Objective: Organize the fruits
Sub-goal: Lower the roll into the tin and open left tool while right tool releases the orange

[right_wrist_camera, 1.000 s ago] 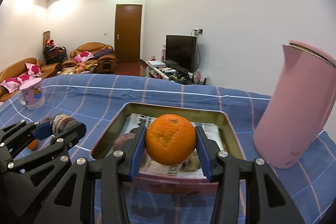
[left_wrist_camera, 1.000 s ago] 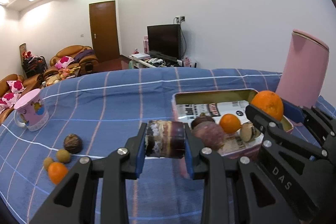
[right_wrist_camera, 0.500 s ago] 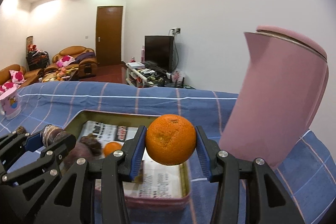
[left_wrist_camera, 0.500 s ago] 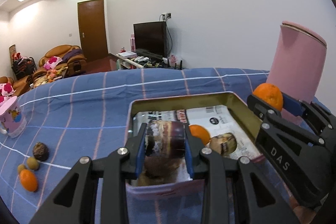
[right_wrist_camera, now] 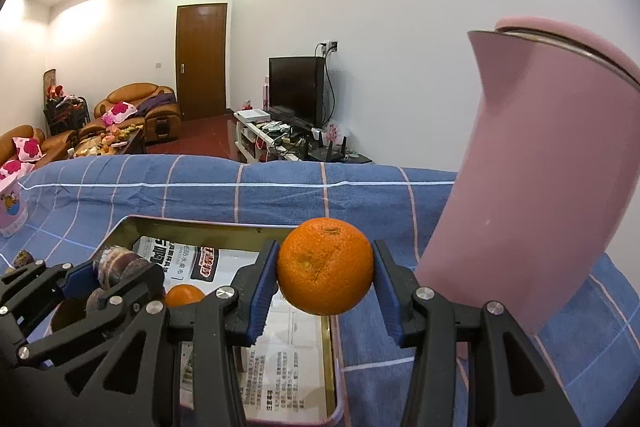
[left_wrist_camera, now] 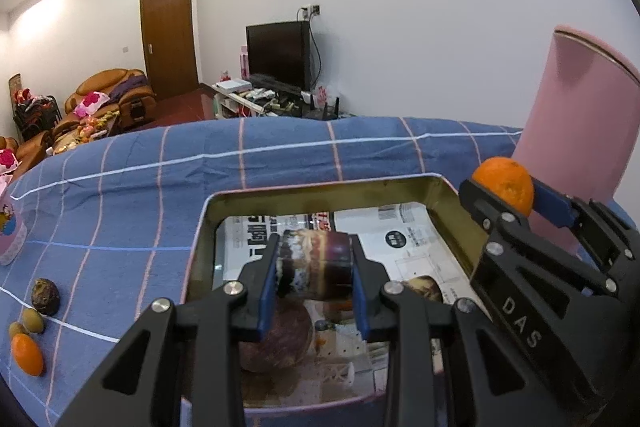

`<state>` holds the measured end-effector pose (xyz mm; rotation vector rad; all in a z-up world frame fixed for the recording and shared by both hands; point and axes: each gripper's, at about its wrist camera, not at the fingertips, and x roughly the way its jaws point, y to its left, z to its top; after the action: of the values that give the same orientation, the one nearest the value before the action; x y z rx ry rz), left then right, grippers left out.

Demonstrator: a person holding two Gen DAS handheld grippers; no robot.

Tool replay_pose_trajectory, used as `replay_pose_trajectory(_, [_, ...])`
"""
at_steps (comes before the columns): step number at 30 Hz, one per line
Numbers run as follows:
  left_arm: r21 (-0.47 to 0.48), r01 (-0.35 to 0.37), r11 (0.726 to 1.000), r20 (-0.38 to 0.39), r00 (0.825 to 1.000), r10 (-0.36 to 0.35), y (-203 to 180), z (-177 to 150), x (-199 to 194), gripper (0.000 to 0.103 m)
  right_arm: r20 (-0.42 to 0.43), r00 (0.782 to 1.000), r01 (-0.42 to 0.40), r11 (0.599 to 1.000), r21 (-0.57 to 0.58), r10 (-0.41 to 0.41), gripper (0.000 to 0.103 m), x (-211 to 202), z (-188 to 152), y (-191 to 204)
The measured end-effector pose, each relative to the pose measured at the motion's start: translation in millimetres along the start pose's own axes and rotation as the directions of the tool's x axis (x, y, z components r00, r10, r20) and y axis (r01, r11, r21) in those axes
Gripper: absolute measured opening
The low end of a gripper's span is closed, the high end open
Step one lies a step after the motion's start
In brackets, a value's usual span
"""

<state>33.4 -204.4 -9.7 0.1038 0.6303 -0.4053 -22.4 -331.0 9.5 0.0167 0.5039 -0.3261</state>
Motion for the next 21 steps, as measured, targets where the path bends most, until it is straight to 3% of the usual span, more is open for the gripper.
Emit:
replay_pose_trajectory(10, [-0.023, 0.013, 1.000, -0.039, 0.999, -0.014, 1, 6, 16, 0.033, -0.036, 0.999, -0.028, 1.000, 0.013, 0.028, 0.048, 10, 4, 0])
replay_pose_trajectory(14, [-0.019, -0.025, 0.999, -0.035, 0.999, 0.024, 8, 9, 18, 0.033, -0.044, 0.998, -0.049, 0.999, 0.018, 0.050, 0.048, 13, 4, 1])
replay_pose_trajectory(21, [-0.014, -0.030, 0.999, -0.039, 0.999, 0.030, 6, 10, 20, 0.033, -0.084, 0.991, -0.104, 0.995, 0.010, 0.104, 0.048, 20, 2, 8])
